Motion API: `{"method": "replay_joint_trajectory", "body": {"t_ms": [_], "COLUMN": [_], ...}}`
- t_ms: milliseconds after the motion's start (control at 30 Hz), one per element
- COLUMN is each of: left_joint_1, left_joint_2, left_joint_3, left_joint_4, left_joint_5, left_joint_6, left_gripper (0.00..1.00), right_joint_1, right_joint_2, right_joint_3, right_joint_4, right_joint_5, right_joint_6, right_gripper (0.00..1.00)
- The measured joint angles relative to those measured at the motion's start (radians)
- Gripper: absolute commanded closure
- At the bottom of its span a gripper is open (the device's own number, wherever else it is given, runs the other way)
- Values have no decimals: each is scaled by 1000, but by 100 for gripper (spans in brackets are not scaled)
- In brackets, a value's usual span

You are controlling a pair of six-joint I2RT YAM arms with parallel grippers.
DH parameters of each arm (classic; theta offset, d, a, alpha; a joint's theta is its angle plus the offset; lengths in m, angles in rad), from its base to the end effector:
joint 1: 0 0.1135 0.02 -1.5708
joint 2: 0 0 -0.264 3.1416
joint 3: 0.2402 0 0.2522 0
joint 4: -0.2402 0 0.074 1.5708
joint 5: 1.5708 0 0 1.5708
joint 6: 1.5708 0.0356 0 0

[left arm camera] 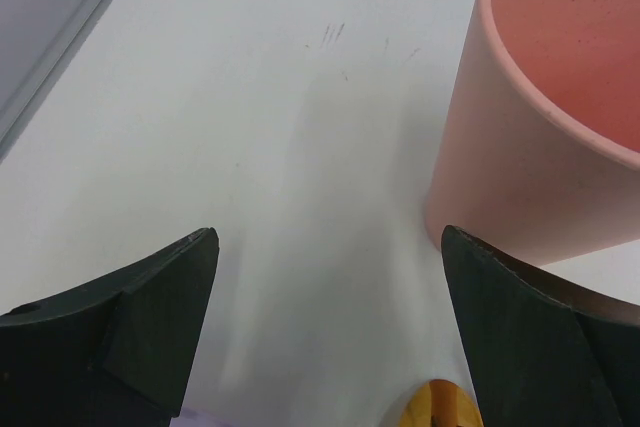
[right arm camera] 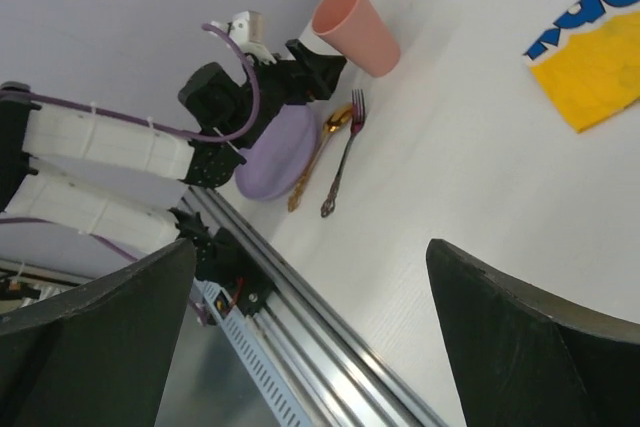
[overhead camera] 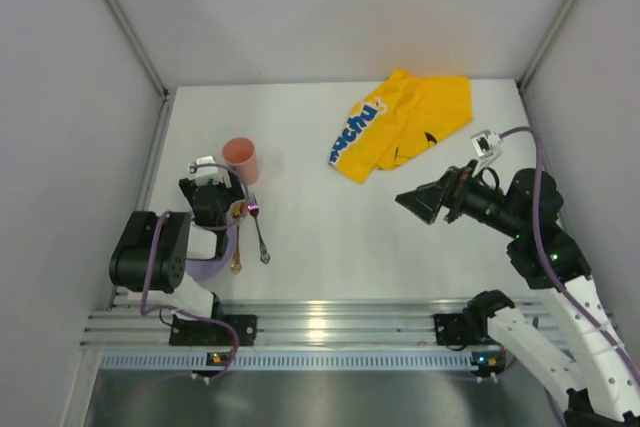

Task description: Set the dinner table for one person

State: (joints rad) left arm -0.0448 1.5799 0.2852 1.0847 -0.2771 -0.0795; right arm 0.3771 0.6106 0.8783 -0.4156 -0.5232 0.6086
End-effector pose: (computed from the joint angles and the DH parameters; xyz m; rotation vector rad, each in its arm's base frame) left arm 0.2530 -0.0016 0.1356 -0.2297 1.7604 0.1568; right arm 0.1122 0.0636 0.3721 -0.2046 1.8345 1.1578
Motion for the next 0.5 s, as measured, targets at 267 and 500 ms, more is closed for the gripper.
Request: {"method": "replay_joint_trajectory", "body": {"t_ms": [267,500], "left_joint_1": [-2,-2], "left_joint_2": [0,0], "left_joint_3": [0,0], "left_joint_4": [0,-5], "left_joint_5": [0,-5], "left_joint_6": [0,0], "left_gripper": [1,2], "right_joint_1": [0,0], "right_joint_2": [15,-22], "right_joint_3": [13,49], "right_joint_4": [-87,-173], "right_joint_5": [73,149], "right_joint_6": [-24,-24], "right_gripper": [0,0]}}
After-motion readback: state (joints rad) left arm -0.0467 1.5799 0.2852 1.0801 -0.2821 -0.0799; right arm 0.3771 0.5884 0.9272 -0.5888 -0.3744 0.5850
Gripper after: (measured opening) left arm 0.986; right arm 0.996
